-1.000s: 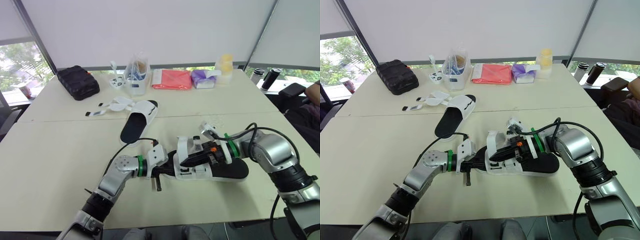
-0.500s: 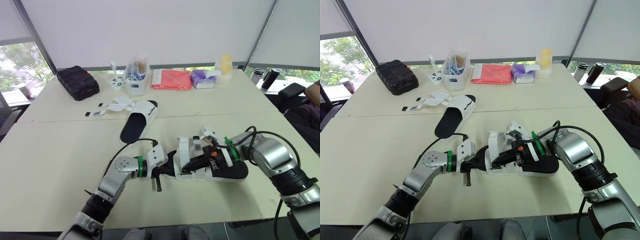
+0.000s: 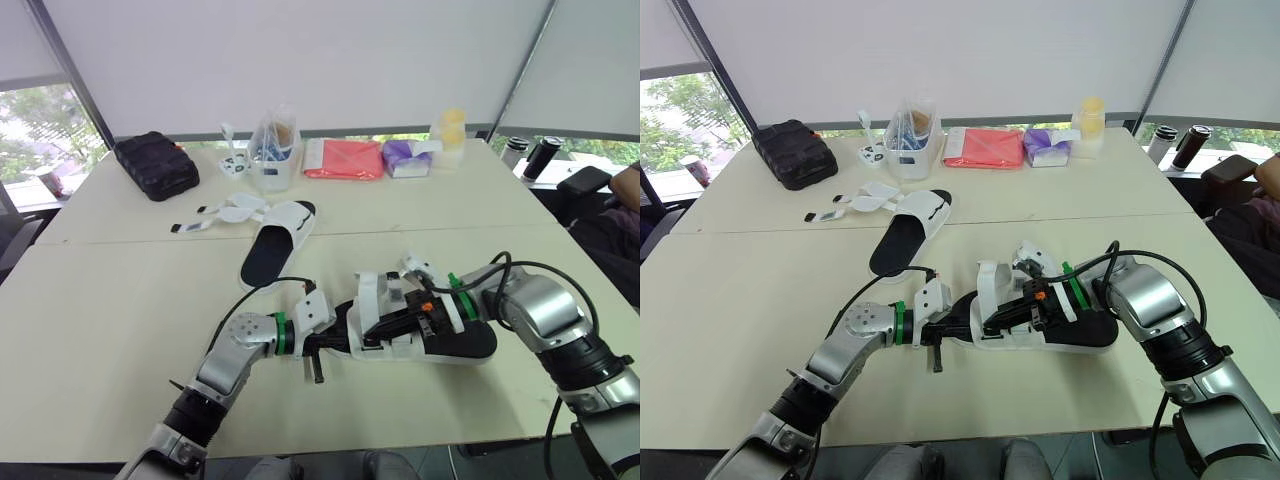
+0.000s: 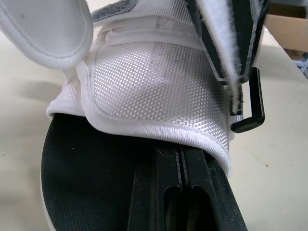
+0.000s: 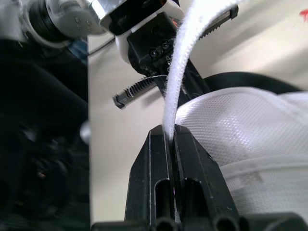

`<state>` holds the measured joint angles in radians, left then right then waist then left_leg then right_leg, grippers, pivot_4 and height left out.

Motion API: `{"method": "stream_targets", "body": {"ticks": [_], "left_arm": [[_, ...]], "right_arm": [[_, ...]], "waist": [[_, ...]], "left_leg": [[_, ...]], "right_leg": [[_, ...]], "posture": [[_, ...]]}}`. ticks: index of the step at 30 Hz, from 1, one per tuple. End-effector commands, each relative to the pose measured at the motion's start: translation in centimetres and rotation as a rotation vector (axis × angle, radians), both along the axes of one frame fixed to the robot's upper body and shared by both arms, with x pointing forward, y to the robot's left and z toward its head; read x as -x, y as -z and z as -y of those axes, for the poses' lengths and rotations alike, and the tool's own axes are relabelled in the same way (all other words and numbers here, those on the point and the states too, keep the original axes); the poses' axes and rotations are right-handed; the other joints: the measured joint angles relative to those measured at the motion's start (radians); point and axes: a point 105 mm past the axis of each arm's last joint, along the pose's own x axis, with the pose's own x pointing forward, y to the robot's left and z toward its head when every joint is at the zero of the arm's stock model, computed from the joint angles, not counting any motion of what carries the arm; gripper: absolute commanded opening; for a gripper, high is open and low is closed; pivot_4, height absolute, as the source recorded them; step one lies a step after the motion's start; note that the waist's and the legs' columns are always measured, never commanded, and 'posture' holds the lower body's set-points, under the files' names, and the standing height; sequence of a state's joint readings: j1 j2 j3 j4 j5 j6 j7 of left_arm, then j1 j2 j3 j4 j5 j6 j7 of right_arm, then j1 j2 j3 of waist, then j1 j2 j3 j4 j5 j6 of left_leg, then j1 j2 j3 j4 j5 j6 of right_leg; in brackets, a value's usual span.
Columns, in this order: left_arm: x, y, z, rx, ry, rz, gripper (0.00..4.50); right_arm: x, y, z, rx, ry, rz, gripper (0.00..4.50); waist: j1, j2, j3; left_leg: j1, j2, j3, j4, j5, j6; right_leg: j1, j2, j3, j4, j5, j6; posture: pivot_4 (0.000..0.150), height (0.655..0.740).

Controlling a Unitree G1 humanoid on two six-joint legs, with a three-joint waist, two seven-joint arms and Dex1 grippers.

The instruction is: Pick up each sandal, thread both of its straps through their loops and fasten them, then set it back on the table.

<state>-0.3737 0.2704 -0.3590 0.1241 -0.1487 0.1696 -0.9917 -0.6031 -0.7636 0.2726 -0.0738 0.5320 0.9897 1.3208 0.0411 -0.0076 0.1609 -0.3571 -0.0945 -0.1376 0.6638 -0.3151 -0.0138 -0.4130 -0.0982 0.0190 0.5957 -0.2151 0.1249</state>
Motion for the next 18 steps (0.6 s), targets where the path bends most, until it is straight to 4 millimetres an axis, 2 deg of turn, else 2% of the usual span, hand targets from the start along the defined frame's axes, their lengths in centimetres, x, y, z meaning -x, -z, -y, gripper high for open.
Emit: {"method": "stream_targets", "body": {"ticks": [1,3,4,6,9,13,18], "left_arm": [[0.0,2.3,-0.7,-0.063,-0.047,-0.077,0.0],[-0.1,2.3,-0.7,-0.063,-0.047,-0.077,0.0],[-0.1,2.3,-0.7,-0.062,-0.048,-0.078,0.0],[-0.1,2.3,-0.7,-0.063,-0.048,-0.078,0.0],[-0.1,2.3,-0.7,-0.065,-0.05,-0.074,0.0],[-0.1,2.3,-0.8,-0.063,-0.06,-0.076,0.0],[0.0,2.3,-0.8,-0.061,-0.062,-0.078,0.0]], "right_arm": [[0.3,-0.7,-0.2,-0.028,0.004,-0.02,0.08],[0.4,-0.6,0.0,-0.033,0.01,-0.011,0.08],[0.4,-0.6,0.0,-0.033,0.013,-0.009,0.3],[0.4,-0.6,0.0,-0.038,0.027,-0.004,0.87],[0.0,-1.7,-0.2,-0.098,0.086,0.002,2.25],[0.2,-2.7,-0.4,-0.179,0.171,-0.025,2.25],[2.2,-2.3,-0.7,-0.22,0.229,-0.085,2.25]], "waist": [[0.0,0.0,0.0],[0.0,0.0,0.0],[0.0,0.0,0.0],[0.0,0.0,0.0],[-0.001,0.0,0.0],[0.001,0.0,0.0],[0.001,0.0,0.0]], "left_leg": [[0.0,0.0,0.0,0.0,0.0,0.0],[0.0,0.0,0.0,0.0,0.0,0.0],[0.0,0.0,0.0,0.0,0.0,0.0],[0.0,0.0,0.0,0.0,0.0,0.0],[0.0,0.0,0.0,0.0,0.0,0.0],[0.0,0.0,0.0,0.0,0.0,0.0],[-0.001,0.0,-0.001,0.0,0.0,0.0]], "right_leg": [[0.0,0.0,0.0,0.0,0.0,0.0],[0.0,0.0,0.0,0.0,0.0,0.0],[0.0,0.0,0.0,0.0,0.0,0.0],[0.0,0.0,0.0,0.0,0.0,0.0],[0.0,0.0,0.0,0.0,0.0,0.0],[0.0,0.0,0.0,0.0,0.0,0.0],[-0.001,0.0,0.0,0.0,0.0,0.0]], "posture": [[0.15,0.74],[0.15,0.74],[0.15,0.74],[0.15,0.74],[0.15,0.74],[0.15,0.74],[0.15,0.74]]}}
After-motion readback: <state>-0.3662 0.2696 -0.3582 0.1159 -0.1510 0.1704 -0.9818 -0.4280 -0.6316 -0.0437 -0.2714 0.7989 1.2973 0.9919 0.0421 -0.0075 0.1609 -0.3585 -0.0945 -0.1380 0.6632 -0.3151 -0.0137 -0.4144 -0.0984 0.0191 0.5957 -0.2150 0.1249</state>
